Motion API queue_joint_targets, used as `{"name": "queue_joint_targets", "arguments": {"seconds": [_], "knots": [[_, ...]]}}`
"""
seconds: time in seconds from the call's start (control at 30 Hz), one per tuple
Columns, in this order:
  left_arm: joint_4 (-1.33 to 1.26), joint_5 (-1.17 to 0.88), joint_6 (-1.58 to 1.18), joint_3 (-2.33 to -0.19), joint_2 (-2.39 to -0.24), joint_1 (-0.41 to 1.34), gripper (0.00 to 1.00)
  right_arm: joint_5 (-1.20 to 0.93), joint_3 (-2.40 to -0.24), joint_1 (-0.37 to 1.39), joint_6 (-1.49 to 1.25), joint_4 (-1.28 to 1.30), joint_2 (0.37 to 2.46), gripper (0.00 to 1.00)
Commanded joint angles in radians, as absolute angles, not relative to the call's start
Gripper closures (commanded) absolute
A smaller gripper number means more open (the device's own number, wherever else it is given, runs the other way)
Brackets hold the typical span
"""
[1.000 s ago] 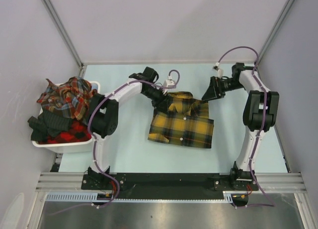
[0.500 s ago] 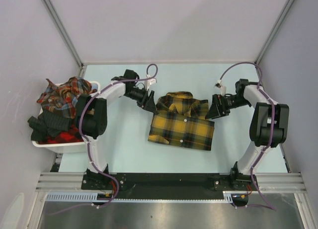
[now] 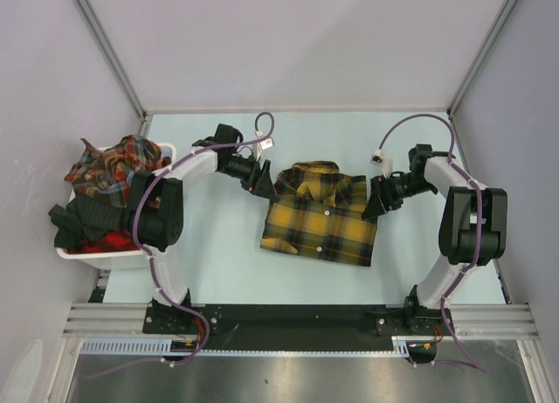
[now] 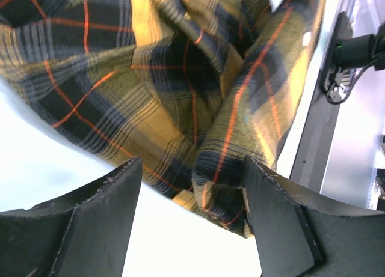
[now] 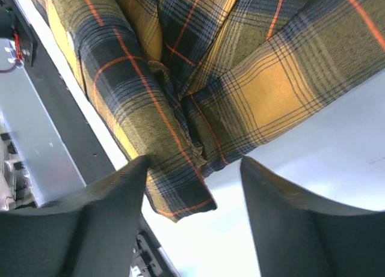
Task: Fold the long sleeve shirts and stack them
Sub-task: Fold the shirt
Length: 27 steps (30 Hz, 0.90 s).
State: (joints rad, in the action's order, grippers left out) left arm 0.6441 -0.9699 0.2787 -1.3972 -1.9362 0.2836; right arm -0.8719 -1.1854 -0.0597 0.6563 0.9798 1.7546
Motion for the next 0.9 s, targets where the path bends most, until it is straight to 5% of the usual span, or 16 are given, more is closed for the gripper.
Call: {"name": "queue_joint_targets", "arguments": {"seconds": [0.0, 0.27, 0.73, 0.83, 0.87], "knots": [[0.545, -1.058, 0.229, -1.372, -1.839, 0.282, 0.26, -0.887, -1.207, -0.048, 0.675, 0.950, 1.712, 0.43], [0.440, -1.083, 0.150, -1.296, -1.819, 0.284, 0.22, -0.881, -1.221, -0.014, 0.658, 0.936, 1.701, 1.00], [0.408, -0.930, 0.166, -1.229, -1.816, 0.325, 0.28, -0.858, -1.243, -0.003, 0.632, 0.920, 1.671, 1.00], [0.411, -0.959, 0.173, -1.215, -1.809, 0.325, 0.39, -0.856, -1.253, -0.003, 0.620, 0.910, 1.677, 1.00], [0.414, -0.965, 0.172, -1.218, -1.809, 0.325, 0.54, -0.854, -1.259, -0.003, 0.614, 0.904, 1.680, 1.00]]}}
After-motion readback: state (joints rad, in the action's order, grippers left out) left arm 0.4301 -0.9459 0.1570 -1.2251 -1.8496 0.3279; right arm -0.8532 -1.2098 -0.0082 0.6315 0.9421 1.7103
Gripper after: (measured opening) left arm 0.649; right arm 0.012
